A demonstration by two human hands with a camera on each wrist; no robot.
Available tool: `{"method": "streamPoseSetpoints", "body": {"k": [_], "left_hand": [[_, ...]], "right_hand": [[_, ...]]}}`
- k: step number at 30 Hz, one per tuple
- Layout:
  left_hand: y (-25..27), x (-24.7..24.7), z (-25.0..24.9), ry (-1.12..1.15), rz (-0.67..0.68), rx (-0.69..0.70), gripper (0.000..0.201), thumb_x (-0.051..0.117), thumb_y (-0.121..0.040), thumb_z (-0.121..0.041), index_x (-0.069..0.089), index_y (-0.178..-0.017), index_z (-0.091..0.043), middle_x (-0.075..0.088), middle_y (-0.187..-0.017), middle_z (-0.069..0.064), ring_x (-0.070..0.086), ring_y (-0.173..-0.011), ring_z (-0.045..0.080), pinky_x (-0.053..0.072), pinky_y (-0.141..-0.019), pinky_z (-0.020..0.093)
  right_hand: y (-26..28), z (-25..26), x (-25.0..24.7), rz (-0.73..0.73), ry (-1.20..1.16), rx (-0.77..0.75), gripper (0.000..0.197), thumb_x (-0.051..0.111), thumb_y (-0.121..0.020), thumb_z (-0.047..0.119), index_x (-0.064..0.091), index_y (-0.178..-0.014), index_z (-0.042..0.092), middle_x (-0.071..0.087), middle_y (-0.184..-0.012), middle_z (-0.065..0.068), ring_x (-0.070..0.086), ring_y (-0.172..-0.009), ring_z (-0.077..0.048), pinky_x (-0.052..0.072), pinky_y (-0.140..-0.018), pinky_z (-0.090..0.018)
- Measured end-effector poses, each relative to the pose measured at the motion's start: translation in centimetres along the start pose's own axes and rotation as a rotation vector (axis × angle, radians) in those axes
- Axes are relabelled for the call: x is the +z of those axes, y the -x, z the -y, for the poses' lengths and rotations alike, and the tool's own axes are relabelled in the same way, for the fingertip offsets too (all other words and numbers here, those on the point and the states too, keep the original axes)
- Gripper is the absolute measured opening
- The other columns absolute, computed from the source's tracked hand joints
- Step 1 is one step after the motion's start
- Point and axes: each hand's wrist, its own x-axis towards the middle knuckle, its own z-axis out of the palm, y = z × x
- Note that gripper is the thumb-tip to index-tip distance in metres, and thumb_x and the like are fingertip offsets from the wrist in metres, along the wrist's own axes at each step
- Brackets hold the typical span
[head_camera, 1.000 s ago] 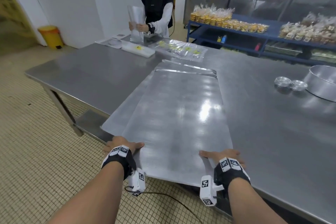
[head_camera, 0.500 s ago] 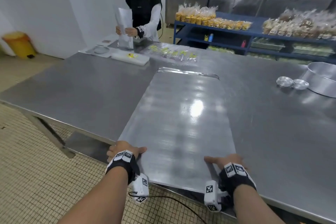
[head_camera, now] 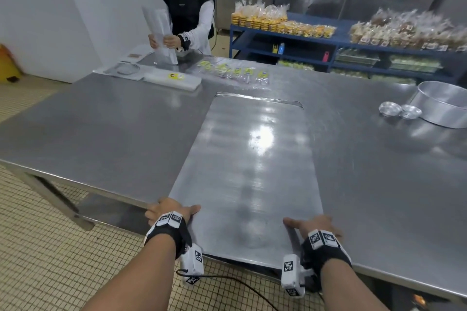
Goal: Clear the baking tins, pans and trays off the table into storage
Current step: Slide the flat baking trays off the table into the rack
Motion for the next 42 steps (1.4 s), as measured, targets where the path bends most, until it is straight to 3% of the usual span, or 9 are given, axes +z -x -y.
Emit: {"method": "streamPoseSetpoints", "body": {"k": [7, 11, 18, 22, 28, 32, 36, 40, 42], "left_hand": [[-0.3, 0.7, 0.4, 0.051, -0.004, 0.005, 0.106, 0.087, -0.056, -0.062, 0.043, -0.130, 0.000, 0.039, -0.139, 0.025, 0.037, -0.129, 0.040, 0.040, -0.104, 0.050], [-0.4, 0.7, 0.3, 0.089, 0.008, -0.003, 0.104, 0.088, -0.058, -0.057, 0.041, -0.131, 0.000, 0.040, -0.137, 0.024, 0.043, -0.126, 0.043, 0.042, -0.104, 0.054], [-1.0, 0.0, 0.5, 0.186, 0.058, -0.013, 0.093, 0.085, -0.065, -0.054, 0.046, -0.127, 0.004, 0.054, -0.127, 0.023, 0.059, -0.111, 0.041, 0.051, -0.090, 0.048], [-1.8, 0.5, 1.3, 0.201, 0.062, 0.024, 0.082, 0.086, -0.058, -0.055, 0.062, -0.113, 0.001, 0.069, -0.110, 0.019, 0.066, -0.098, 0.040, 0.057, -0.082, 0.045], [1.1, -0.1, 2.3, 0.196, 0.092, 0.016, 0.059, 0.085, -0.071, -0.039, 0.064, -0.108, 0.002, 0.066, -0.113, 0.021, 0.064, -0.103, 0.040, 0.055, -0.082, 0.042], [3.3, 0.2, 3.8, 0.200, 0.078, 0.018, 0.074, 0.089, -0.064, -0.041, 0.059, -0.116, 0.002, 0.066, -0.116, 0.021, 0.066, -0.104, 0.039, 0.057, -0.086, 0.043], [5.8, 1.2, 6.0, 0.168, 0.072, -0.008, 0.080, 0.090, -0.062, -0.044, 0.057, -0.118, 0.002, 0.066, -0.117, 0.022, 0.066, -0.104, 0.039, 0.058, -0.084, 0.043], [8.7, 2.0, 8.3, 0.183, 0.096, -0.010, 0.077, 0.090, -0.065, -0.042, 0.055, -0.119, 0.001, 0.066, -0.116, 0.021, 0.066, -0.101, 0.040, 0.054, -0.077, 0.042], [9.7, 2.5, 9.5, 0.172, 0.116, 0.014, 0.073, 0.088, -0.067, -0.043, 0.057, -0.118, -0.001, 0.067, -0.113, 0.019, 0.066, -0.097, 0.039, 0.051, -0.071, 0.040]], "right_hand": [[-1.2, -1.4, 1.8, -0.065, 0.079, -0.108, 0.111, 0.082, -0.033, 0.074, 0.054, -0.121, 0.012, 0.062, -0.117, -0.019, 0.057, -0.108, -0.041, 0.051, -0.090, -0.046], [-0.1, -1.1, 0.8, -0.118, 0.206, -0.083, 0.092, 0.081, -0.048, 0.072, 0.058, -0.114, 0.013, 0.055, -0.125, -0.018, 0.047, -0.117, -0.039, 0.040, -0.097, -0.047], [-0.1, -1.3, 1.2, -0.139, 0.224, -0.144, 0.075, 0.081, -0.060, 0.063, 0.061, -0.108, 0.008, 0.062, -0.112, -0.015, 0.057, -0.109, -0.035, 0.047, -0.091, -0.042], [0.1, -1.6, 1.5, -0.163, 0.237, -0.145, 0.077, 0.073, -0.060, 0.073, 0.065, -0.104, 0.010, 0.067, -0.102, -0.012, 0.060, -0.100, -0.032, 0.047, -0.093, -0.042], [-0.2, -3.7, 0.6, -0.155, 0.243, -0.122, 0.086, 0.072, -0.053, 0.080, 0.063, -0.101, 0.009, 0.068, -0.096, -0.010, 0.063, -0.095, -0.031, 0.050, -0.090, -0.043], [1.0, -6.5, -0.4, -0.133, 0.287, -0.164, 0.080, 0.074, -0.055, 0.078, 0.065, -0.095, 0.009, 0.069, -0.092, -0.009, 0.066, -0.089, -0.032, 0.055, -0.083, -0.041], [3.0, -9.8, -2.5, -0.114, 0.257, -0.138, 0.075, 0.079, -0.065, 0.064, 0.061, -0.105, 0.003, 0.055, -0.082, -0.009, 0.061, -0.104, -0.034, 0.051, -0.086, -0.040], [3.4, -13.0, -3.2, -0.096, 0.165, -0.046, 0.102, 0.085, -0.058, 0.061, 0.046, -0.131, 0.002, 0.048, -0.127, -0.020, 0.049, -0.118, -0.041, 0.047, -0.097, -0.050], [3.5, -14.4, -3.6, -0.092, 0.160, -0.030, 0.104, 0.086, -0.057, 0.060, 0.044, -0.132, 0.002, 0.046, -0.130, -0.021, 0.048, -0.119, -0.040, 0.045, -0.099, -0.051]]}}
